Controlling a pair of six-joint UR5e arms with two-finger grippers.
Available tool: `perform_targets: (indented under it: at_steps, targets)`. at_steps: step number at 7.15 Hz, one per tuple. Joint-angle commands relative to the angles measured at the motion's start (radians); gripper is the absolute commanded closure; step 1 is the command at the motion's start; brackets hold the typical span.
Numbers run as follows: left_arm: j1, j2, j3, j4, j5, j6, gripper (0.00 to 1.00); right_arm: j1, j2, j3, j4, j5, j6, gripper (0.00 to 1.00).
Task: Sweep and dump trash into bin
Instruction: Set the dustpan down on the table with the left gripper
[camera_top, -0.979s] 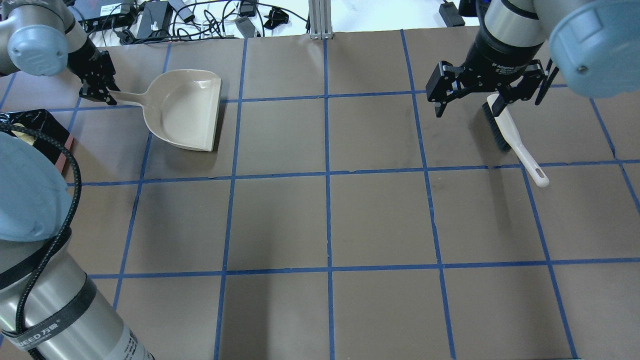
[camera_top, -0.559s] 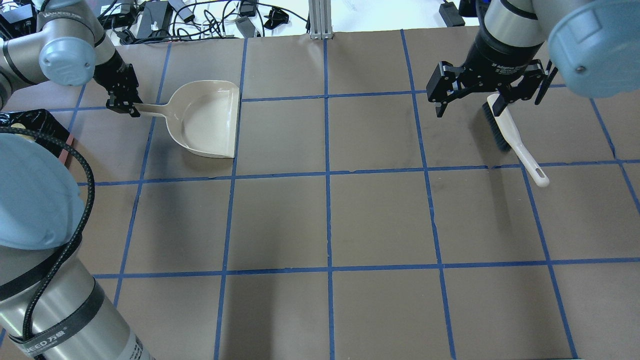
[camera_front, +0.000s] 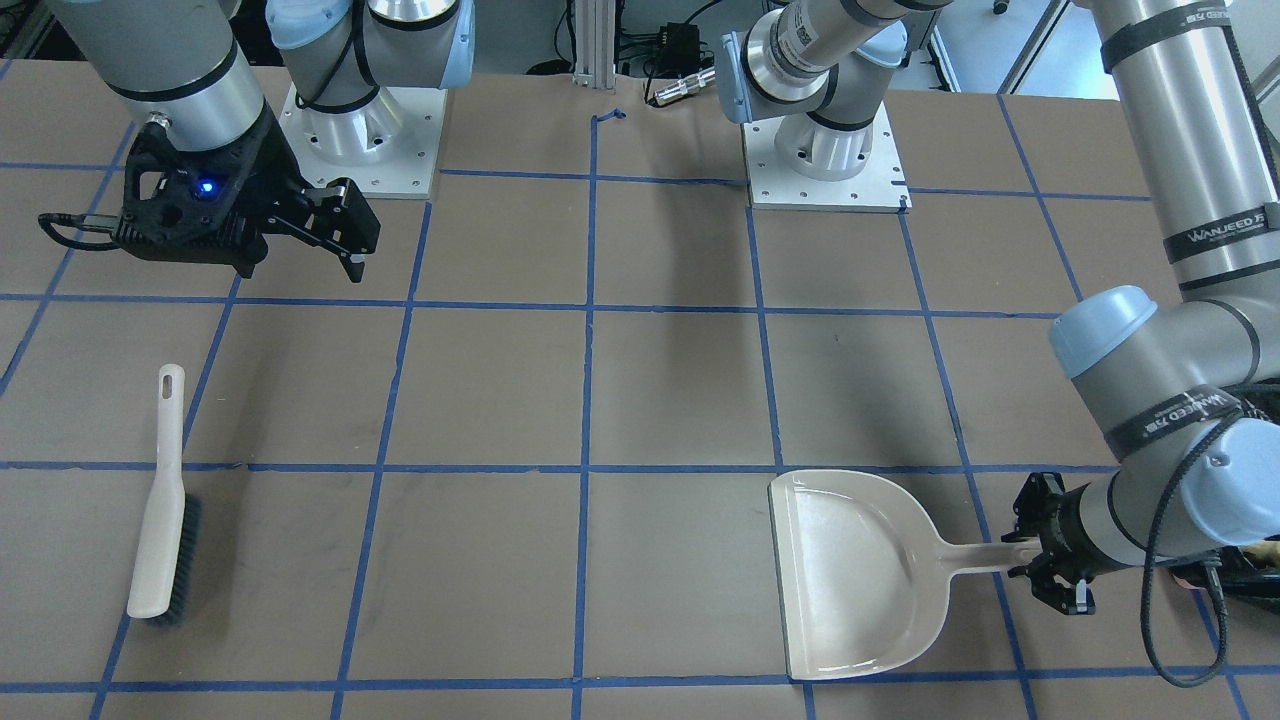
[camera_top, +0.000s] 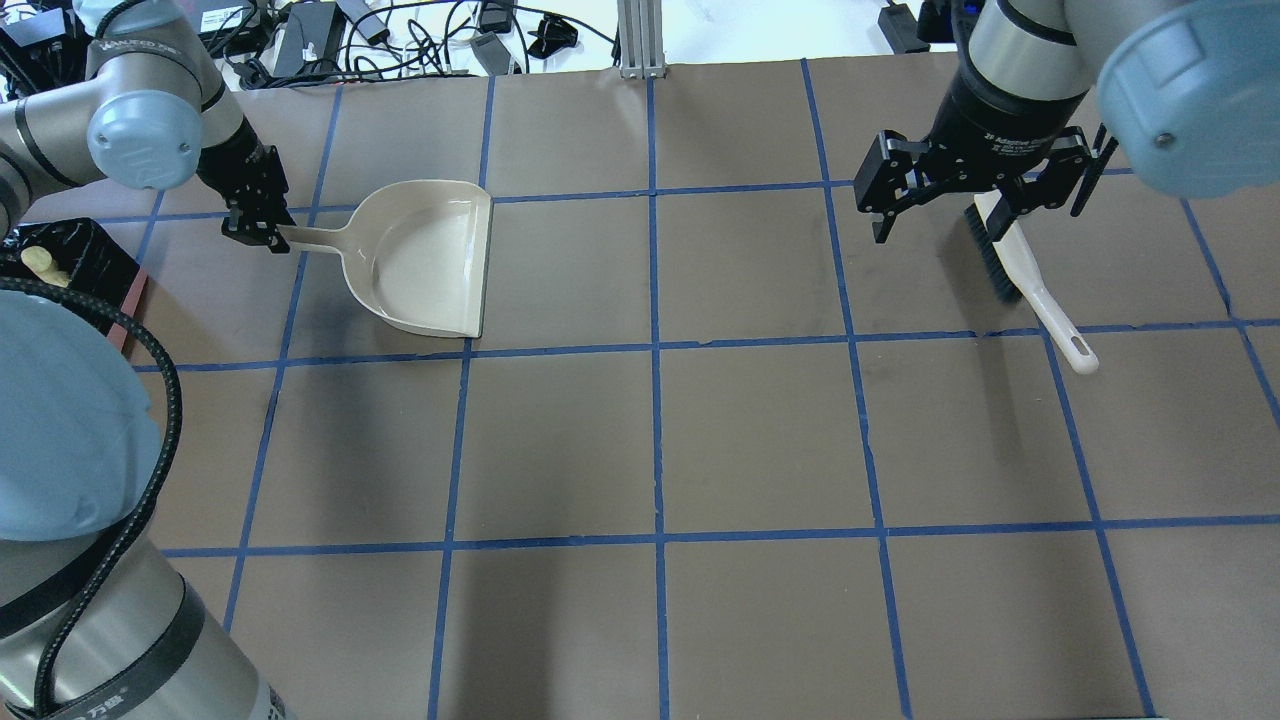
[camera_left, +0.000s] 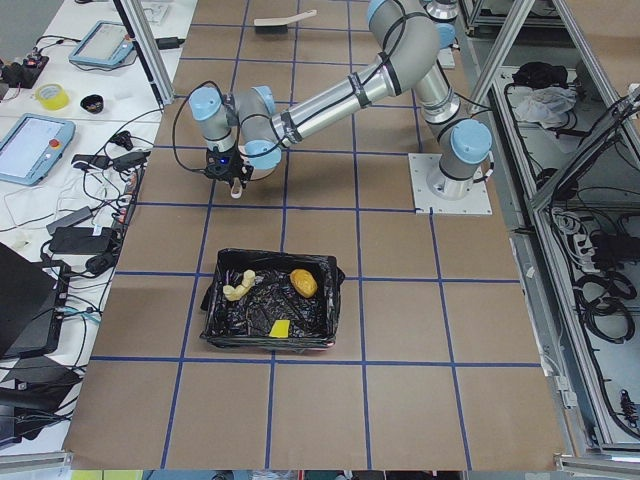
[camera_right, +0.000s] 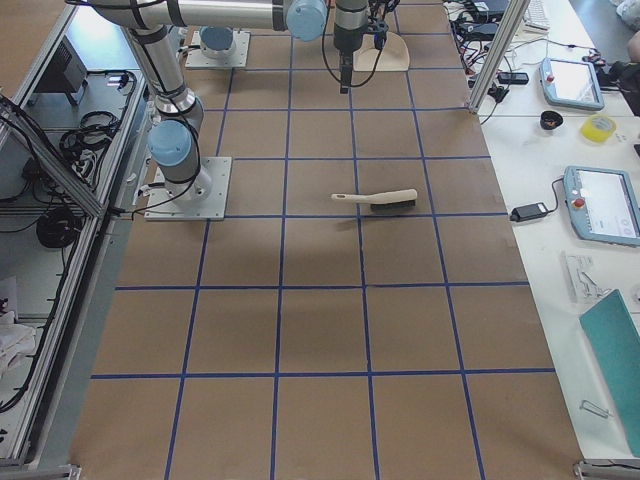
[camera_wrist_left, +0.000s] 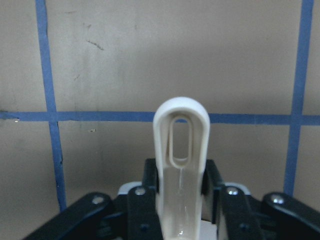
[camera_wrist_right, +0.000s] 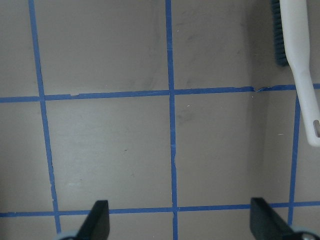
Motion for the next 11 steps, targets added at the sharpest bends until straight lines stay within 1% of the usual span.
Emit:
perform_targets:
  at_steps: [1, 2, 3, 6, 7, 8, 10, 11]
  targets:
    - [-0.003, 0.041, -0.095, 0.044, -0.001, 0.002, 1.0, -0.001, -0.002, 0.0, -0.001, 0.014, 0.0, 0.0]
    - [-0.002, 0.044, -0.135, 0.13, -0.001, 0.011, 1.0, -0.001, -0.002, 0.0, 0.001, 0.013, 0.0, 0.0]
    - [0.003, 0.041, -0.138, 0.143, -0.004, 0.016, 1.0, -0.001, -0.002, 0.0, -0.001, 0.013, 0.001, 0.0]
    - [0.009, 0.064, -0.126, 0.142, -0.004, 0.022, 0.67, -0.001, -0.002, -0.001, -0.001, 0.0, 0.003, 0.0]
    - [0.009, 0.07, -0.127, 0.142, -0.004, 0.019, 0.52, -0.001, -0.002, -0.001, -0.001, -0.004, 0.003, 0.0]
    - [0.008, 0.076, -0.13, 0.14, -0.004, 0.017, 0.41, -0.001, -0.002, -0.001, -0.001, -0.004, 0.003, 0.0]
    - [0.006, 0.069, -0.14, 0.135, -0.004, 0.019, 0.35, -0.001, -0.002, -0.001, -0.001, -0.006, 0.003, 0.0]
    - [-0.001, 0.081, -0.14, 0.134, -0.004, 0.02, 0.35, -0.001, -0.002, -0.001, -0.001, -0.006, 0.003, 0.0]
